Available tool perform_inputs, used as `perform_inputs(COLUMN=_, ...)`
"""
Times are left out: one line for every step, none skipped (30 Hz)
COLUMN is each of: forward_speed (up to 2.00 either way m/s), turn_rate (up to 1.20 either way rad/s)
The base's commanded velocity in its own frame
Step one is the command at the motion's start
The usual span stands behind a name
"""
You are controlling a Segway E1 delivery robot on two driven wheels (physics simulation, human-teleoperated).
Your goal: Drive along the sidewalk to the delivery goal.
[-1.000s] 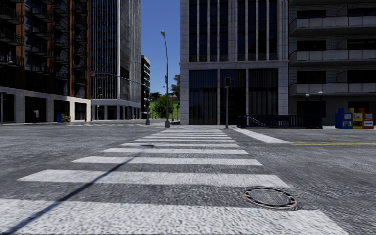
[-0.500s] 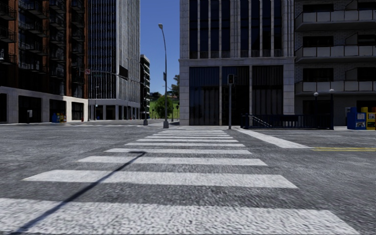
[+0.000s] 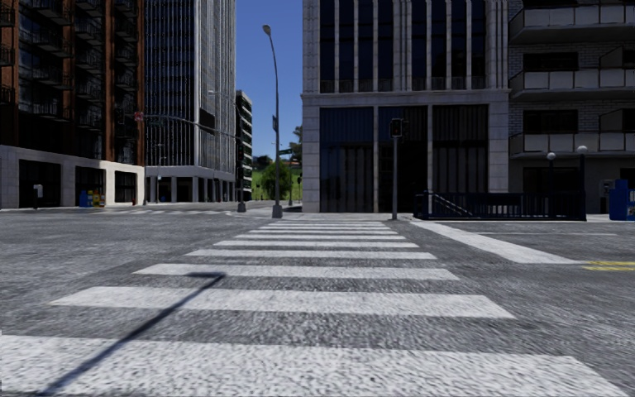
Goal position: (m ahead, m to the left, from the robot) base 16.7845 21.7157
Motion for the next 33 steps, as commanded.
perform_inputs(forward_speed=2.00, turn_rate=0.00)
perform_inputs(forward_speed=2.00, turn_rate=0.00)
perform_inputs(forward_speed=2.00, turn_rate=0.00)
perform_inputs(forward_speed=2.00, turn_rate=0.00)
perform_inputs(forward_speed=2.00, turn_rate=0.00)
perform_inputs(forward_speed=2.00, turn_rate=0.00)
perform_inputs(forward_speed=2.00, turn_rate=0.00)
perform_inputs(forward_speed=2.00, turn_rate=0.00)
perform_inputs(forward_speed=2.00, turn_rate=0.00)
perform_inputs(forward_speed=2.00, turn_rate=0.00)
perform_inputs(forward_speed=2.00, turn_rate=0.00)
perform_inputs(forward_speed=2.00, turn_rate=0.00)
perform_inputs(forward_speed=2.00, turn_rate=0.00)
perform_inputs(forward_speed=2.00, turn_rate=0.00)
perform_inputs(forward_speed=2.00, turn_rate=0.00)
perform_inputs(forward_speed=2.00, turn_rate=0.00)
perform_inputs(forward_speed=2.00, turn_rate=0.00)
perform_inputs(forward_speed=2.00, turn_rate=0.00)
perform_inputs(forward_speed=2.00, turn_rate=0.00)
perform_inputs(forward_speed=2.00, turn_rate=0.00)
perform_inputs(forward_speed=2.00, turn_rate=0.00)
perform_inputs(forward_speed=2.00, turn_rate=0.00)
perform_inputs(forward_speed=2.00, turn_rate=0.00)
perform_inputs(forward_speed=2.00, turn_rate=0.00)
perform_inputs(forward_speed=2.00, turn_rate=0.00)
perform_inputs(forward_speed=2.00, turn_rate=0.00)
perform_inputs(forward_speed=2.00, turn_rate=0.00)
perform_inputs(forward_speed=2.00, turn_rate=0.00)
perform_inputs(forward_speed=2.00, turn_rate=0.00)
perform_inputs(forward_speed=2.00, turn_rate=0.00)
perform_inputs(forward_speed=2.00, turn_rate=0.00)
perform_inputs(forward_speed=2.00, turn_rate=0.00)
perform_inputs(forward_speed=2.00, turn_rate=0.00)
